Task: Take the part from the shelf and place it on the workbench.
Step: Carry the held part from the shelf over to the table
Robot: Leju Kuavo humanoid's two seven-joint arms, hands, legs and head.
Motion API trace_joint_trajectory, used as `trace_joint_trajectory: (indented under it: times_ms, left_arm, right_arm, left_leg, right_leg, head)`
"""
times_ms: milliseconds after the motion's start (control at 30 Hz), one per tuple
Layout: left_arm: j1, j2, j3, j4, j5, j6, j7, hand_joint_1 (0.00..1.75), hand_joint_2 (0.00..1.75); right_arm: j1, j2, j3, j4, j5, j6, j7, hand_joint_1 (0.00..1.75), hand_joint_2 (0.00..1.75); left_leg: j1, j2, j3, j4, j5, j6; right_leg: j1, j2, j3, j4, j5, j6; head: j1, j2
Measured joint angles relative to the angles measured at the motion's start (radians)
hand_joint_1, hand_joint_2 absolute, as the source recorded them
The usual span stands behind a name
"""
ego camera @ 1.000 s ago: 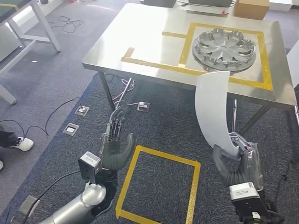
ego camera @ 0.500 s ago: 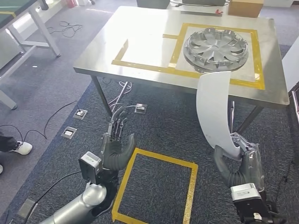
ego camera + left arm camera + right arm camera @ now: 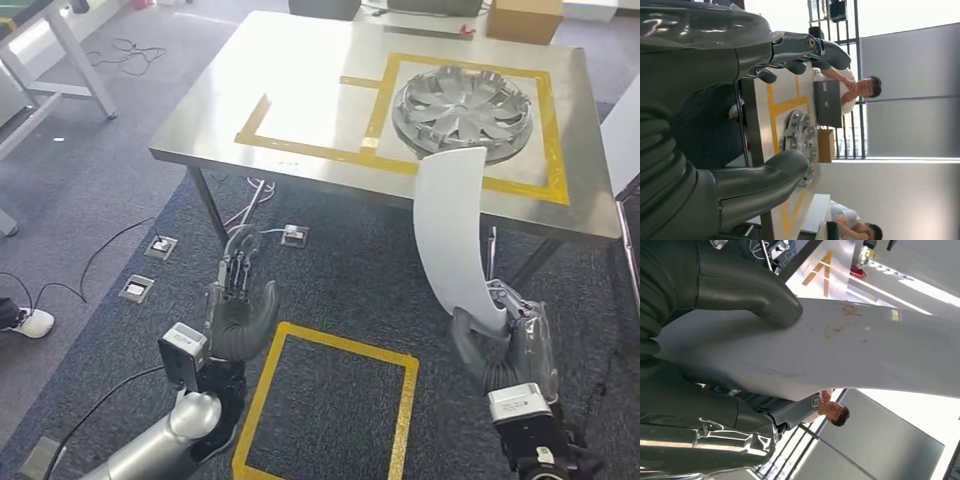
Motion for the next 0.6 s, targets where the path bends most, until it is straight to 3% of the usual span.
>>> trace_joint_trajectory:
  times_ms: [100,167,200,267,333,400,467,533,600]
  left_arm:
    - [0.000,-0.002,0.000,0.000,0.000,0.001,0.000,0.00,1.75]
    - [0.002,-0.003,0.000,0.000,0.000,-0.001,0.000,0.00,1.75]
    - [0.002,-0.003,0.000,0.000,0.000,-0.003,0.000,0.00,1.75]
    - [0.002,-0.005,0.000,0.000,0.000,-0.008,0.000,0.00,1.75]
    - [-0.001,-0.006,0.000,0.000,-0.001,-0.011,0.000,0.00,1.75]
    - [-0.005,-0.008,0.000,0.000,-0.003,-0.012,0.000,0.00,1.75]
    - [-0.007,-0.009,0.000,0.000,-0.004,-0.012,0.000,0.00,1.75]
    - [-0.011,-0.009,-0.001,0.000,-0.004,-0.013,0.000,0.00,1.75]
    - [-0.013,-0.009,-0.001,0.000,-0.004,-0.013,0.000,0.00,1.75]
  right_arm:
    - [-0.001,0.000,-0.002,0.000,-0.006,0.007,0.003,1.75,1.75]
    - [-0.001,0.000,-0.002,0.001,-0.008,0.016,0.009,1.75,1.75]
    - [-0.001,0.000,-0.001,0.001,-0.008,0.022,0.014,1.75,1.75]
    - [-0.005,0.000,-0.001,0.002,-0.008,0.035,0.030,1.75,1.75]
    - [-0.016,0.000,0.000,0.006,-0.010,0.053,0.049,1.75,1.75]
    - [-0.027,0.001,0.003,0.010,-0.014,0.070,0.063,1.75,1.75]
    - [-0.035,0.001,0.006,0.014,-0.017,0.081,0.069,1.75,1.75]
    - [-0.050,0.003,0.008,0.020,-0.017,0.087,0.070,1.75,1.75]
    - [-0.061,0.006,0.011,0.026,-0.018,0.090,0.070,1.75,1.75]
  left_leg:
    - [0.001,0.000,0.019,-0.002,-0.012,0.007]
    - [0.001,-0.001,0.032,-0.002,-0.024,0.006]
    - [0.001,-0.002,0.042,-0.002,-0.031,0.005]
    - [0.001,-0.003,0.067,-0.002,-0.047,0.000]
    - [-0.001,-0.004,0.079,-0.001,-0.061,-0.008]
    - [-0.003,-0.003,0.081,0.003,-0.066,-0.018]
    - [-0.004,-0.002,0.074,0.027,-0.068,-0.026]
    - [-0.001,-0.002,0.020,0.120,-0.088,-0.034]
    - [0.006,-0.001,-0.075,0.260,-0.137,-0.045]
  right_leg:
    - [0.000,-0.001,-0.110,0.196,-0.075,0.005]
    - [-0.001,-0.001,-0.161,0.251,-0.075,0.008]
    - [-0.001,-0.001,-0.159,0.222,-0.043,0.007]
    - [0.000,-0.001,-0.113,0.086,0.052,0.001]
    - [0.006,-0.002,-0.070,-0.028,0.094,-0.008]
    - [0.011,-0.002,-0.059,-0.056,0.088,-0.022]
    - [0.006,-0.001,-0.045,-0.064,0.095,-0.036]
    - [0.000,-0.001,-0.030,-0.072,0.092,-0.044]
    - [-0.002,-0.001,-0.023,-0.074,0.084,-0.049]
  head:
    - [0.012,0.000]
    - [0.013,0.000]
    - [0.014,0.000]
    - [0.016,0.000]
    - [0.020,0.000]
    - [0.021,0.000]
    - [0.020,0.000]
    - [0.016,0.000]
    - [0.010,0.000]
